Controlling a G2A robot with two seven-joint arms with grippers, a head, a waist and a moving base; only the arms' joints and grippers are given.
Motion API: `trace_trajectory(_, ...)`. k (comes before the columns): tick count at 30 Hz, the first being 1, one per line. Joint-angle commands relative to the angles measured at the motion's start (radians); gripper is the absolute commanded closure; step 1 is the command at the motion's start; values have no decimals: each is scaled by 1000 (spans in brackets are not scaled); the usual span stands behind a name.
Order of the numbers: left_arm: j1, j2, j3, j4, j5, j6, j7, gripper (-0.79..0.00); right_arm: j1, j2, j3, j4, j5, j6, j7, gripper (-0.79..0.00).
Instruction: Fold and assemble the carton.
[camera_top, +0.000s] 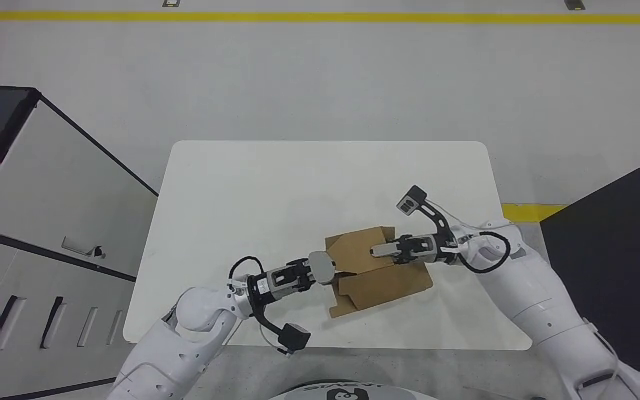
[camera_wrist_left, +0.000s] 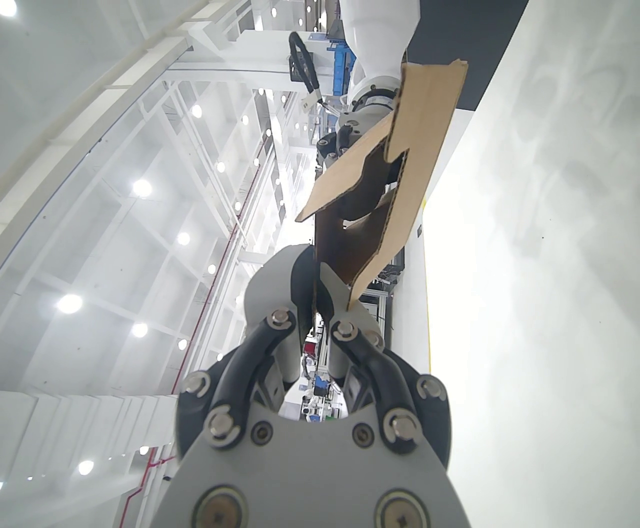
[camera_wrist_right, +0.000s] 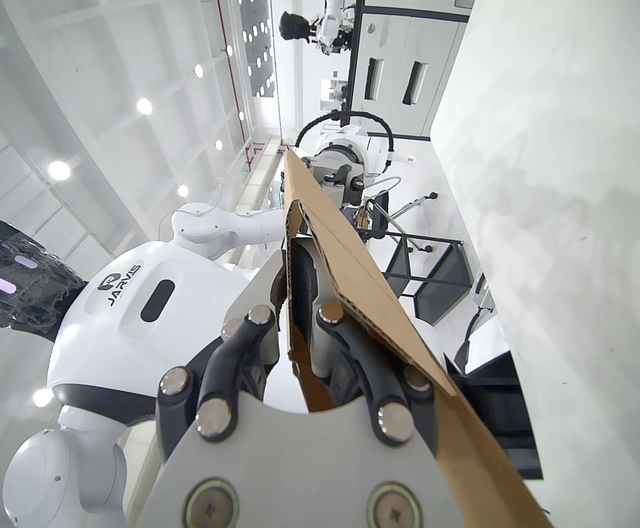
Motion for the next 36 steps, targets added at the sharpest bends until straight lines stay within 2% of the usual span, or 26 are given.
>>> trace_trajectory(1,0,0,0,0,1,-2,-2,0,0,-1,1,1,-3,0,-2,0)
trace_trajectory(2,0,1,0,0,1,-2,-4,-71,-1,-1,2,0,-4,1,-2,0)
trace_trajectory(3,0,1,1,0,1,-4,-4,-366,-1,-1,3,1,-6,1,-4,0)
trace_trajectory(4,0,1,1,-1,0,-5,-5,-785,-2,-1,5,2,-7,1,-8,0)
trace_trajectory(15,7,3,-19,-10,-53,36,-19,-785,-22,1,48,18,23,-11,-24,0)
trace_trajectory(25,51,16,-89,-36,-57,30,-37,-785,-58,21,178,19,90,-58,-13,0)
trace_trajectory(34,57,20,-102,-48,-27,34,-23,-785,-63,26,207,10,82,-63,-21,0)
trace_trajectory(36,54,20,-98,-52,-2,19,-33,-785,-65,26,210,-5,35,-81,-62,0)
